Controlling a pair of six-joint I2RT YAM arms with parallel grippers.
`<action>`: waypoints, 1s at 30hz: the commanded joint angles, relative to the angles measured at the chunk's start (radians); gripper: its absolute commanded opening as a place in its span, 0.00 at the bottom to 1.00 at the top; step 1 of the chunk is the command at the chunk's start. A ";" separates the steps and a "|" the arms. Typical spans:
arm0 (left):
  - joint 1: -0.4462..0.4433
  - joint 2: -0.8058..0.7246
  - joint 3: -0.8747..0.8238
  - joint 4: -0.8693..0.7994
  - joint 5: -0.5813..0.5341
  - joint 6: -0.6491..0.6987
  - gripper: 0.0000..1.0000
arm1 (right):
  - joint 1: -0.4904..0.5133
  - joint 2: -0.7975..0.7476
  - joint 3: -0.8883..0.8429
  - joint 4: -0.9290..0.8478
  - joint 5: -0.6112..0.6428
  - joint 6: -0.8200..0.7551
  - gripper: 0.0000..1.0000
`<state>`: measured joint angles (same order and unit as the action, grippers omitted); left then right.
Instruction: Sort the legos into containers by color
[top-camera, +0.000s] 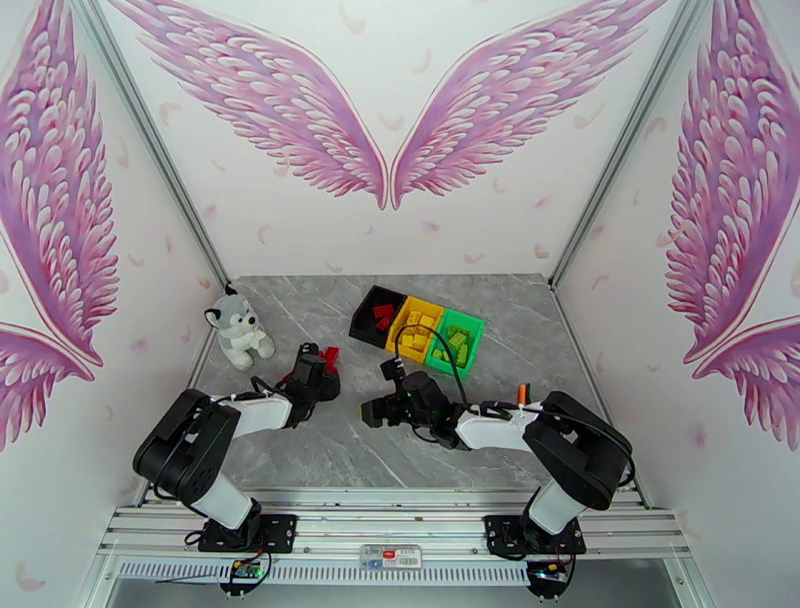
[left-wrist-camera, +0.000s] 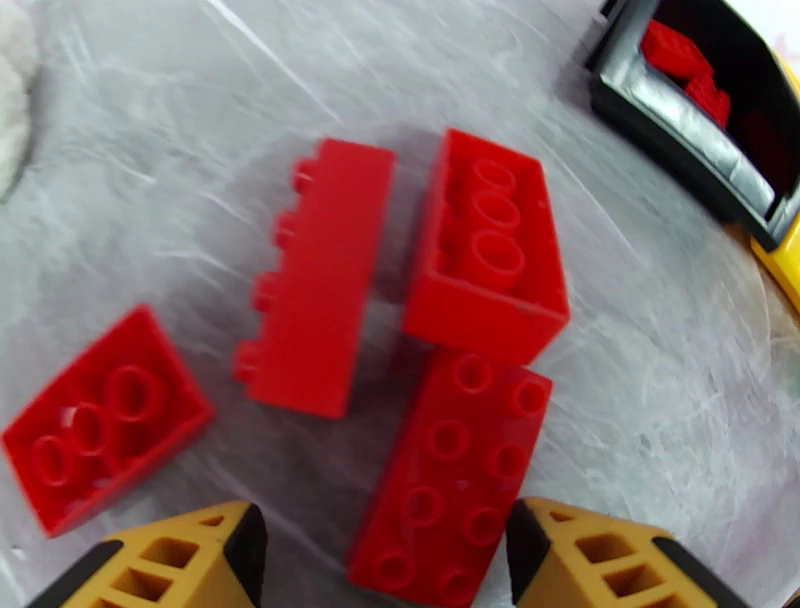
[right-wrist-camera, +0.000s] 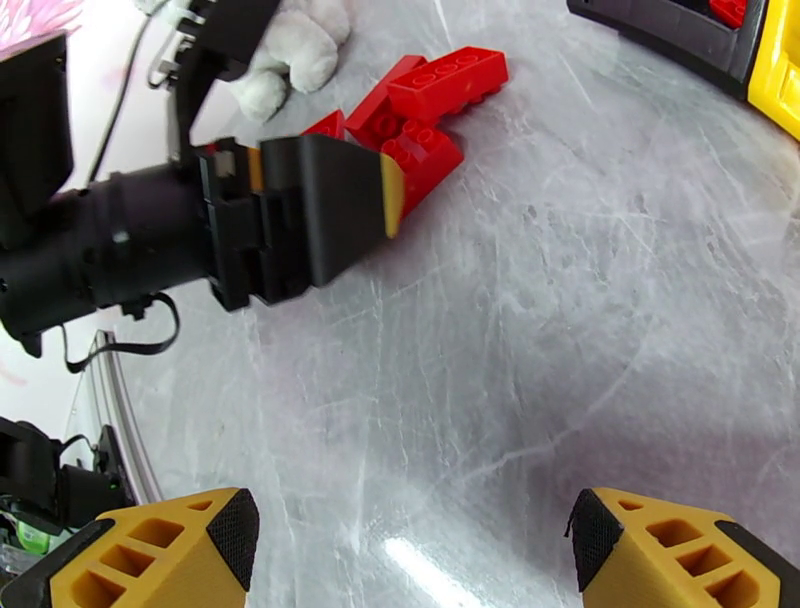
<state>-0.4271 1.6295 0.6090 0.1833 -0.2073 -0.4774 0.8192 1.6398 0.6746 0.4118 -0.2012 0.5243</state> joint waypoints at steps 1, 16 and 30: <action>0.001 0.041 0.026 0.039 0.063 0.002 0.68 | 0.006 -0.035 -0.016 0.002 0.022 0.002 0.89; -0.035 0.147 0.156 -0.045 0.004 0.078 0.54 | 0.006 -0.037 -0.011 -0.011 0.032 0.000 0.89; -0.120 0.048 0.149 -0.078 0.067 0.057 0.32 | 0.002 -0.133 -0.057 -0.057 0.118 -0.023 0.89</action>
<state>-0.5327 1.7344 0.7559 0.1284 -0.1932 -0.4042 0.8192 1.5520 0.6411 0.3851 -0.1364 0.5201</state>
